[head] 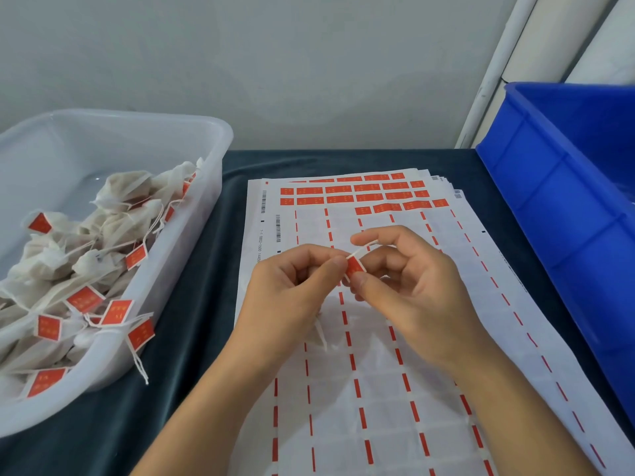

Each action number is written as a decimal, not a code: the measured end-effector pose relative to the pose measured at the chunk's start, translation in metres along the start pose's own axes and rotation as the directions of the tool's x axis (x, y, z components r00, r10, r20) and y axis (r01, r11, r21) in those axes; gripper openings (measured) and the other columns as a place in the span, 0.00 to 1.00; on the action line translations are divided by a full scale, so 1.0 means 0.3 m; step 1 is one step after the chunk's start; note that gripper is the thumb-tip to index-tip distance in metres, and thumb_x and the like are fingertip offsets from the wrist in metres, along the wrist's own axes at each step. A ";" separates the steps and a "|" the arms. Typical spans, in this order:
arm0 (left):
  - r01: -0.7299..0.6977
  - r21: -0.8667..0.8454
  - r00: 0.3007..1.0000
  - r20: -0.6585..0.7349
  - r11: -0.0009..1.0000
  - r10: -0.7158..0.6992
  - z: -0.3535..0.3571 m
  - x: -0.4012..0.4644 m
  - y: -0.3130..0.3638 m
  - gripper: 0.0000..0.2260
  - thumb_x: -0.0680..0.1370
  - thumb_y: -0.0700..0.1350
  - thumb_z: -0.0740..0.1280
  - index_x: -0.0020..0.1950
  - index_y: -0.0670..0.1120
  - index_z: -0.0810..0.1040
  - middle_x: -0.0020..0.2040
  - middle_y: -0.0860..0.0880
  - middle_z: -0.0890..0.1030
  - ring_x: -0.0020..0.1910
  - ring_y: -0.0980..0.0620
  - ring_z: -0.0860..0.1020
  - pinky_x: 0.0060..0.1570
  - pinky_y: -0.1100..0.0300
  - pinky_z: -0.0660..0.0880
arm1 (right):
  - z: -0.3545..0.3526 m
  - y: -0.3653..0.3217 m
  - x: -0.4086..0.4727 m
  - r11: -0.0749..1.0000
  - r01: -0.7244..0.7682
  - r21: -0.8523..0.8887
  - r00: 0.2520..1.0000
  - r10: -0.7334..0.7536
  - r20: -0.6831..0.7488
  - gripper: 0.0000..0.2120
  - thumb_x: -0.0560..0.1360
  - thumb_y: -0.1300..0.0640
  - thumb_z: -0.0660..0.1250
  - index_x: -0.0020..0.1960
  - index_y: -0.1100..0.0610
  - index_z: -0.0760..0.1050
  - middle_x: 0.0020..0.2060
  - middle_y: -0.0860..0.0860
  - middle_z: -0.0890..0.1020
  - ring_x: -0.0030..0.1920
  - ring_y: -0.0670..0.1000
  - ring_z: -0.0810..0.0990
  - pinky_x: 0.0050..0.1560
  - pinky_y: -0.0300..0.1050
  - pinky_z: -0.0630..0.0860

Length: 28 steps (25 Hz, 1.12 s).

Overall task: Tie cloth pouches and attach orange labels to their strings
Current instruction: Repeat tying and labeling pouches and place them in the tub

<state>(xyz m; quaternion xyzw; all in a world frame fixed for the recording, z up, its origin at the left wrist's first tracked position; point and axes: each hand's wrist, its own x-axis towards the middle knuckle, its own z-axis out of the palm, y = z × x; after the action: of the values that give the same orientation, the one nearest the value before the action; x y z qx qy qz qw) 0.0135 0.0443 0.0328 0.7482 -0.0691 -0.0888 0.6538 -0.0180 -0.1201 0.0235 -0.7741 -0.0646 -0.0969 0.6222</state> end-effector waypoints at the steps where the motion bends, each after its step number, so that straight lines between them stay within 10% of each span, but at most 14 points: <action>1: 0.002 -0.005 1.000 -0.007 1.000 -0.002 -0.001 0.001 -0.003 0.09 0.82 0.47 0.70 0.44 0.56 0.88 0.34 0.55 0.83 0.31 0.62 0.78 0.34 0.70 0.75 | 0.000 0.001 0.001 1.000 0.007 -0.005 1.000 -0.007 -0.008 0.15 0.77 0.59 0.73 0.62 0.47 0.77 0.43 0.44 0.87 0.48 0.47 0.87 0.48 0.37 0.82; 14: -0.034 0.053 0.999 0.031 0.998 0.032 -0.011 0.004 -0.027 0.05 0.80 0.48 0.72 0.45 0.55 0.85 0.38 0.42 0.80 0.34 0.54 0.75 0.38 0.65 0.77 | -0.002 0.013 0.002 0.997 -0.071 -0.013 0.995 0.070 -0.064 0.03 0.80 0.53 0.70 0.51 0.46 0.82 0.41 0.42 0.86 0.46 0.46 0.86 0.43 0.36 0.82; 28: -0.112 0.172 0.992 -0.045 0.979 0.121 0.005 0.002 -0.053 0.06 0.80 0.45 0.72 0.46 0.56 0.84 0.28 0.56 0.72 0.29 0.59 0.72 0.33 0.70 0.72 | 0.003 0.006 0.008 0.986 -0.046 -0.160 0.994 0.029 -0.108 0.03 0.75 0.43 0.67 0.46 0.39 0.79 0.42 0.33 0.83 0.45 0.39 0.84 0.39 0.27 0.77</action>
<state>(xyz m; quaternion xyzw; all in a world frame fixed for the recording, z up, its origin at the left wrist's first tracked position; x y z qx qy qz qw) 0.0134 0.0449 0.0168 0.7979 -0.1022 -0.0235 0.5936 -0.0151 -0.1196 0.0222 -0.8172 -0.0090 -0.1307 0.5612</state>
